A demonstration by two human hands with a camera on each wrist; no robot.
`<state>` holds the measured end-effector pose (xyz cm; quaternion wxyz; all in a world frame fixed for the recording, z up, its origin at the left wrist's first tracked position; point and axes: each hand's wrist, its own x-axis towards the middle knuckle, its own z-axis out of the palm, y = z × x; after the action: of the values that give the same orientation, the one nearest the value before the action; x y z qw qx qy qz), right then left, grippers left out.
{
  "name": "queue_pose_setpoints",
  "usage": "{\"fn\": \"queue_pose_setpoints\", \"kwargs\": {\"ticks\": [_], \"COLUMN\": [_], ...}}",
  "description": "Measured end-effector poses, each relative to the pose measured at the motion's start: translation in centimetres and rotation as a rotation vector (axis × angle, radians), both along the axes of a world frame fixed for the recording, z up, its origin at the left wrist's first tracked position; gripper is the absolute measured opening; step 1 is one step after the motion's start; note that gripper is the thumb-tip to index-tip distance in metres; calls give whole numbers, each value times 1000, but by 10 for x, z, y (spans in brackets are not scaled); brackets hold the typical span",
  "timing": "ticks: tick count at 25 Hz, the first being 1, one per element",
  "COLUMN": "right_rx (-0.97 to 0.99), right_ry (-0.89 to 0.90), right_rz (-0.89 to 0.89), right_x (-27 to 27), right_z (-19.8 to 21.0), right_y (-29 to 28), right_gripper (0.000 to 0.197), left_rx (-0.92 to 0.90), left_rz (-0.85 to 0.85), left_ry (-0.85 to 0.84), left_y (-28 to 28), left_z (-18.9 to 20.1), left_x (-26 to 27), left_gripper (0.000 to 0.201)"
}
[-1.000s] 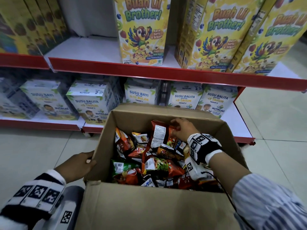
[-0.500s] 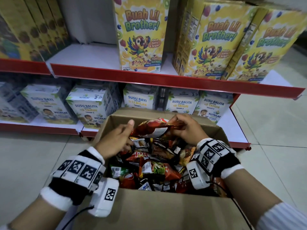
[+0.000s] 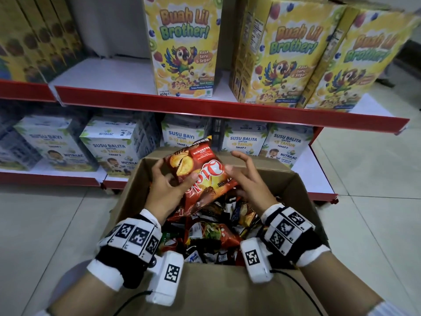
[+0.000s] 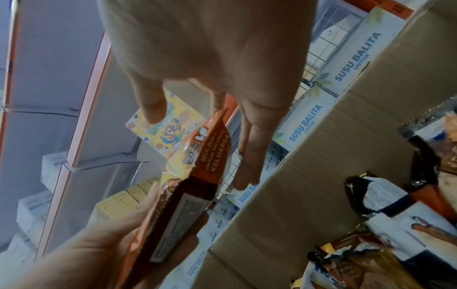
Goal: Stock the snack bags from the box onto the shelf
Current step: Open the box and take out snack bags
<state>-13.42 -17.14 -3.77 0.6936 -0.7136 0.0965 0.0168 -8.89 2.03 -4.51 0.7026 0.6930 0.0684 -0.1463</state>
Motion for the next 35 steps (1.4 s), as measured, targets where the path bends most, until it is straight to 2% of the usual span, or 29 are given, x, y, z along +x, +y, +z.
{"fn": "queue_pose_setpoints", "kwargs": {"ticks": [1, 2, 4, 6, 8, 9, 11, 12, 15, 17, 19, 21, 23, 25, 27, 31, 34, 35], "right_rx": [-72, -135, -183, -294, -549, -613, -548, -470, -391, -336, -219, -226, -472, -776, -922, -1110, -1336, -1385], "right_ry": [41, 39, 4, 30, 7, -23, -40, -39, -58, -98, -158, -177, -31, 195, 350, 375, 331, 291], "right_rz": [11, 35, 66, 146, 310, 377, 397, 378, 392, 365, 239, 126, 193, 457, 708, 906, 1046, 1054], "right_x": [1, 3, 7, 11, 17, 19, 23, 25, 30, 33, 36, 37, 36, 35, 36, 44, 42, 41], "right_z": [0, 0, 6, 18, 34, 42, 53, 57, 57, 53, 47, 35, 14, -15, -40, -65, -77, -81], "right_y": [1, 1, -1, -7, -13, -14, -12, -10, -2, 4, 5, 0, -8, -9, -5, 10, 22, 25], "right_gripper": [59, 60, 53, 52, 51, 52, 61, 66, 66, 55, 40, 30, 29, 41, 55, 81, 102, 103], "left_rx": [9, 27, 148, 316, 508, 648, 890, 924, 780, 650, 509, 446, 422, 402, 396, 392, 386, 383], "left_rz": [-19, -36, -39, -39, -229, -381, -614, -659, -673, -651, -514, -309, -135, -28, 37, 80, 107, 113], "left_ry": [5, 14, -42, -322, -658, -725, -690, -650, -554, -494, -415, -369, -345, -301, -274, -264, -258, -256], "left_y": [0, 0, 2, 10, 20, 23, 26, 27, 27, 27, 33, 45, 60, 73, 79, 84, 83, 83], "left_z": [-3, -6, -8, -2, 11, 18, 26, 28, 27, 22, 15, 8, -1, -8, -14, -19, -19, -19], "left_x": [0, 0, 1, 3, 7, 10, 15, 16, 18, 18, 19, 19, 18, 15, 14, 15, 16, 16], "left_gripper": [103, 106, 114, 113, 102, 98, 102, 107, 113, 102, 84, 74, 70, 69, 72, 83, 81, 80]}}
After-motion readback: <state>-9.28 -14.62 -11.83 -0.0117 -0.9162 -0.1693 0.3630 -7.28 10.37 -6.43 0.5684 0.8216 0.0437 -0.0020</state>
